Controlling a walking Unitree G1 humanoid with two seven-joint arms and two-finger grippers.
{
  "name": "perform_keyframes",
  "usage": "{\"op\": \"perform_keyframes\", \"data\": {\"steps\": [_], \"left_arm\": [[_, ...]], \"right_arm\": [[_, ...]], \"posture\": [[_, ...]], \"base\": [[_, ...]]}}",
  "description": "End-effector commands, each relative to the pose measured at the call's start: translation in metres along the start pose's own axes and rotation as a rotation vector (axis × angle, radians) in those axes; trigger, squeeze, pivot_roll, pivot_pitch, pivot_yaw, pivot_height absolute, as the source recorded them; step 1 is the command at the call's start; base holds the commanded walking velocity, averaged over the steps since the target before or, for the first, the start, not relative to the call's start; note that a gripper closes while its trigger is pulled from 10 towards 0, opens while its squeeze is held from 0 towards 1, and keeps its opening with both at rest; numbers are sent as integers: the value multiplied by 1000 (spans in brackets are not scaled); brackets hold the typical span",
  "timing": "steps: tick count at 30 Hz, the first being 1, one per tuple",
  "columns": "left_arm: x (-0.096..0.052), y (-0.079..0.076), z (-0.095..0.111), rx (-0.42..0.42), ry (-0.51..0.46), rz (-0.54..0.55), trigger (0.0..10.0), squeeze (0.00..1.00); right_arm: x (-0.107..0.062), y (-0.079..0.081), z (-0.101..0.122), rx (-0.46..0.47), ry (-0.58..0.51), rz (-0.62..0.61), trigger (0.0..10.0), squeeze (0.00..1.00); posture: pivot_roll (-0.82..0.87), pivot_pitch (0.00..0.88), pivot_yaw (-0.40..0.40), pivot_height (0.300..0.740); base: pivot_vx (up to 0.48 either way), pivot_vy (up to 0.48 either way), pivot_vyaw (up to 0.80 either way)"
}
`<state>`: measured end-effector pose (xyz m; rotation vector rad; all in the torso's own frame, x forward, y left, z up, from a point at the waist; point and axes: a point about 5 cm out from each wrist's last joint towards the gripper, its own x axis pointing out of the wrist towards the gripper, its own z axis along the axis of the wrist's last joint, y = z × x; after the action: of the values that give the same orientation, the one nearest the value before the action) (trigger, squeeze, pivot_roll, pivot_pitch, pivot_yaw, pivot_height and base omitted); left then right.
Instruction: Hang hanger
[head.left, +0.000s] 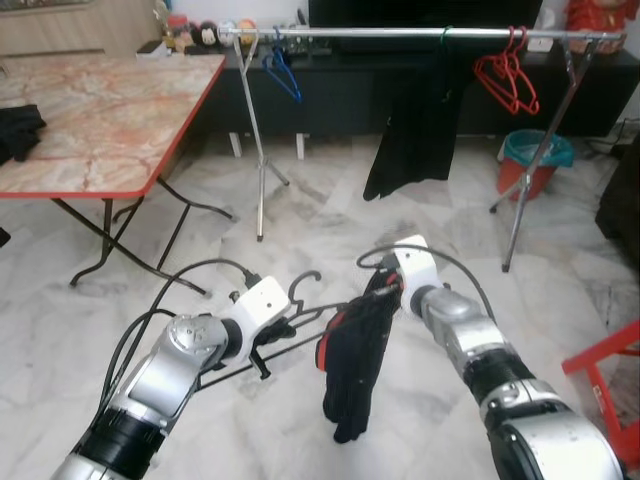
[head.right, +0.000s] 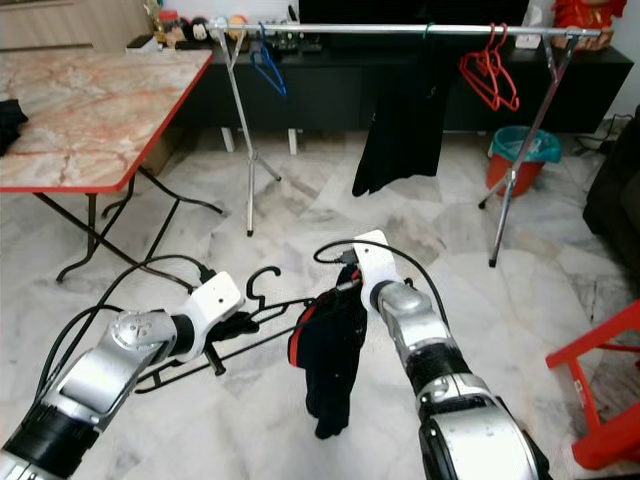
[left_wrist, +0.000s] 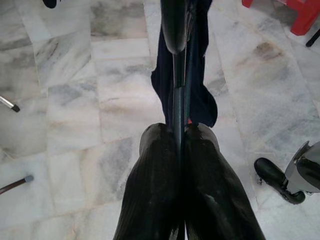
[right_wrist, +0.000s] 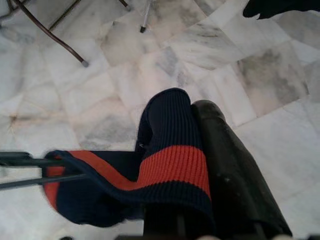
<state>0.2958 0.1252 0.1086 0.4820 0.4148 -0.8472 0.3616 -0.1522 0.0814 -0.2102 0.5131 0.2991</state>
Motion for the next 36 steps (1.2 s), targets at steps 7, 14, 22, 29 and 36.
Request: {"op": "perform_keyframes", "data": {"steps": [7, 14, 22, 29, 36], "left_arm": [[0, 10, -2, 24, 42, 70, 10000, 0], [1, 6, 0, 27, 14, 40, 10000, 0], [0, -3, 3, 28, -13, -44, 10000, 0], [-7, -18, 0, 37, -10, -184, 10000, 0], [-5, -16, 1, 34, -17, -154, 10000, 0]], "right_arm": [[-4, -9, 1, -141, 14, -18, 10000, 0], [-4, -4, 1, -137, 9, 12, 10000, 0], [-5, 0, 2, -145, 9, 29, 10000, 0], [-5, 0, 3, -138, 9, 24, 10000, 0], [-5, 1, 4, -135, 6, 26, 10000, 0]], "posture": [[-11, 0, 38, 740], [-11, 0, 37, 740], [-9, 0, 36, 740], [-6, 0, 35, 740], [-9, 0, 33, 740]], "base": [[0, 0, 0], [0, 0, 0], [0, 0, 0], [0, 0, 0], [0, 0, 0]]}}
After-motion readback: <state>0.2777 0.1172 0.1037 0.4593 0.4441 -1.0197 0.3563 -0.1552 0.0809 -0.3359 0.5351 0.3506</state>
